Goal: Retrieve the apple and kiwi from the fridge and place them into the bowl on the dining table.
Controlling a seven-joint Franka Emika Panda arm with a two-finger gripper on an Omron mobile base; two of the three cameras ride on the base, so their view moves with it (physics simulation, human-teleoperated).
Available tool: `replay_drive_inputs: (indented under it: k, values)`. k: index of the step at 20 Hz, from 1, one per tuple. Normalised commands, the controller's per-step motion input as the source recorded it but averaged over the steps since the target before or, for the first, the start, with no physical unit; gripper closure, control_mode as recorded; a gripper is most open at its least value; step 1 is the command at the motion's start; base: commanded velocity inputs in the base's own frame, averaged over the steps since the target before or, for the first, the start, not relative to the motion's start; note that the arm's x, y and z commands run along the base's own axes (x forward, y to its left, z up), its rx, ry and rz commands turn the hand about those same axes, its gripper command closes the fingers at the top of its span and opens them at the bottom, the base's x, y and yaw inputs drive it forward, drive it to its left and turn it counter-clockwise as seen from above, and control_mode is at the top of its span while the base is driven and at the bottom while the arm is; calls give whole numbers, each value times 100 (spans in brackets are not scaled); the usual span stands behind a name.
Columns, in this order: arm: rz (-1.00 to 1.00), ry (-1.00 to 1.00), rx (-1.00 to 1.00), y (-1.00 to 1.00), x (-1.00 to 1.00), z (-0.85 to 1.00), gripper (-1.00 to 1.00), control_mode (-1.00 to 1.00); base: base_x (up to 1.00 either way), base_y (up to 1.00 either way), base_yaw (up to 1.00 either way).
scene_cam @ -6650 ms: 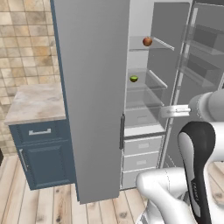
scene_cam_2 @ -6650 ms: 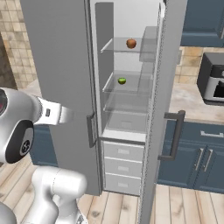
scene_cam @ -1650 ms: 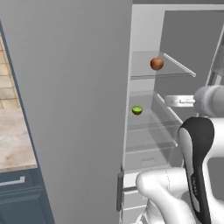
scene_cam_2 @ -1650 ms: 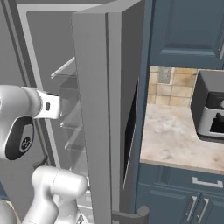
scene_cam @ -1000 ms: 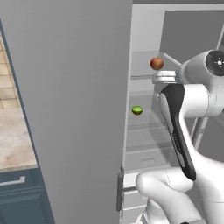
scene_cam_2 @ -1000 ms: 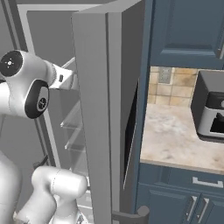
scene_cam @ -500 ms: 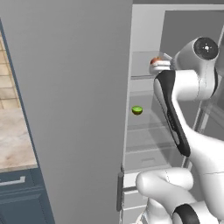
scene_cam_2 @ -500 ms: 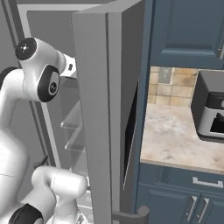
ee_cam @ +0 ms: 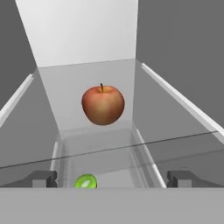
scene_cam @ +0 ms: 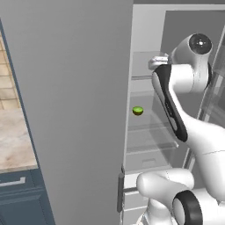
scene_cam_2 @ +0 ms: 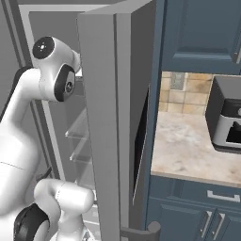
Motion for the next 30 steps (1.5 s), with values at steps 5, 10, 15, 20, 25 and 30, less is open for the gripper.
replay_drive_inputs:
  k: [5,10,15,20,25,30]
  values:
    - [0,0,0,-16,39,0,-100,-100,0,0,0]
    - [0,0,0,-2,47,0,-100,-100,0,0,0]
    - [0,0,0,0,50,0,-100,-100,0,0,0]
    - [0,0,0,0,42,-2,-100,-100,0,0,0]
    - [0,1,0,0,25,-12,-100,-100,0,0,0]
    - [0,0,0,0,0,-16,-100,-100,0,0,0]
